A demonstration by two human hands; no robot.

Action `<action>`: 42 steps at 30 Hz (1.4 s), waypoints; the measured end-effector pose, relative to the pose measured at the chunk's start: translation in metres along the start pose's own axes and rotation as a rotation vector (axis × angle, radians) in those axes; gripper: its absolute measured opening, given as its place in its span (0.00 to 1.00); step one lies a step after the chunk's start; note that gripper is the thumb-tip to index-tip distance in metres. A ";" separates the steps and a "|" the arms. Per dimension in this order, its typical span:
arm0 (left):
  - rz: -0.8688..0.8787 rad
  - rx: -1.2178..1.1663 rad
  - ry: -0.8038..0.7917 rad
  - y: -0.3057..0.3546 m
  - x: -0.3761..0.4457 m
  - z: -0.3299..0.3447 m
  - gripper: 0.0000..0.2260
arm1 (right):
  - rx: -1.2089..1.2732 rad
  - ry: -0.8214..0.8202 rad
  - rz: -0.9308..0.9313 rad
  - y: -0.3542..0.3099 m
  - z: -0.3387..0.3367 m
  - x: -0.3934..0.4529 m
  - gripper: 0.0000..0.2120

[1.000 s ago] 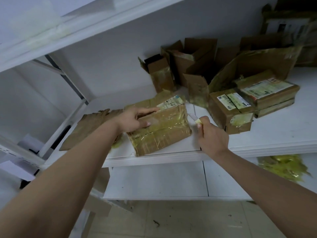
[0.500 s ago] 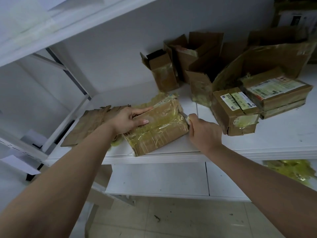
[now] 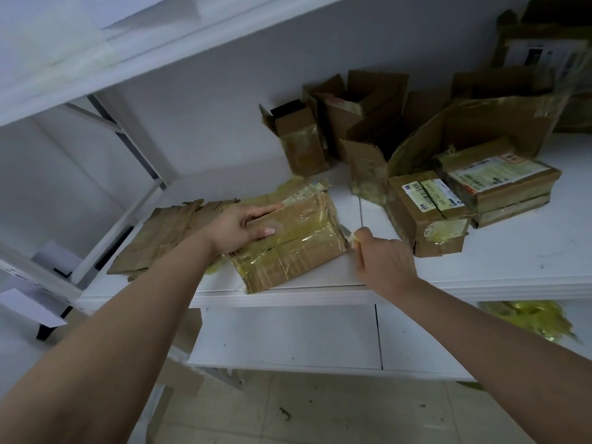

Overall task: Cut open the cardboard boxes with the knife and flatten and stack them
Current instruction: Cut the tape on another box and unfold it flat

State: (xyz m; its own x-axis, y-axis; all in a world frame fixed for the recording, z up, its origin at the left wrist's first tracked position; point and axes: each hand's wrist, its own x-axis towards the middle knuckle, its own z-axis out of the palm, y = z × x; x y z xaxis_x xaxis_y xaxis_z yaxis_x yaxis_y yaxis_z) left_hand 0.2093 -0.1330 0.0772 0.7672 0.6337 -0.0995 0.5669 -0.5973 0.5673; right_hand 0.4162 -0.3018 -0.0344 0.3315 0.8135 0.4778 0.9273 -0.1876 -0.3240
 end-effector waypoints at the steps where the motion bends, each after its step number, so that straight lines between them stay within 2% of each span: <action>1: 0.013 0.022 0.012 0.000 -0.002 0.001 0.25 | 0.045 0.042 0.000 0.002 -0.001 -0.001 0.08; 5: 0.092 0.249 0.063 0.002 -0.005 0.008 0.29 | 0.105 0.140 -0.031 0.000 -0.005 0.004 0.09; 8: 0.192 0.518 0.129 0.000 -0.006 0.012 0.28 | 0.070 0.129 -0.096 -0.007 -0.008 0.009 0.11; 10: 0.202 0.580 0.149 0.000 -0.007 0.011 0.28 | 0.016 0.122 -0.133 -0.013 -0.008 0.011 0.11; 13: 0.152 0.563 0.083 -0.001 -0.008 0.010 0.31 | 0.051 0.112 -0.236 -0.021 -0.001 0.012 0.09; 16: 0.201 0.497 0.126 -0.006 -0.011 0.013 0.26 | 0.106 0.094 -0.367 -0.031 0.006 0.011 0.06; 19: 0.219 0.489 0.174 -0.009 -0.009 0.020 0.22 | 0.090 0.081 -0.439 -0.040 0.012 0.013 0.10; 23: 0.205 0.501 0.201 -0.014 -0.005 0.022 0.22 | 0.035 0.009 -0.446 -0.047 0.015 0.019 0.15; 27: 0.188 0.503 0.197 -0.016 -0.004 0.025 0.22 | -0.136 -0.262 -0.362 -0.062 0.009 0.025 0.18; 29: 0.170 0.509 0.198 -0.017 -0.003 0.027 0.23 | -0.188 -0.315 -0.339 -0.073 0.002 0.032 0.19; 35: 0.158 0.540 0.197 -0.016 -0.004 0.024 0.23 | -0.155 -0.355 -0.387 -0.078 -0.009 0.031 0.13; 42: 0.120 0.520 0.125 -0.011 -0.005 0.020 0.25 | -0.138 -0.347 -0.423 -0.074 -0.013 0.015 0.08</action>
State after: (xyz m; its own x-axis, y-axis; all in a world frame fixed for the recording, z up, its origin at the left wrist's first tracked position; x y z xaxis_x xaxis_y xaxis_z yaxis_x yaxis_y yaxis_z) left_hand 0.2049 -0.1394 0.0548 0.8122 0.5806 0.0575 0.5752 -0.8133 0.0869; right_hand 0.3544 -0.2830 0.0071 -0.1291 0.9625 0.2388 0.9889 0.1429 -0.0416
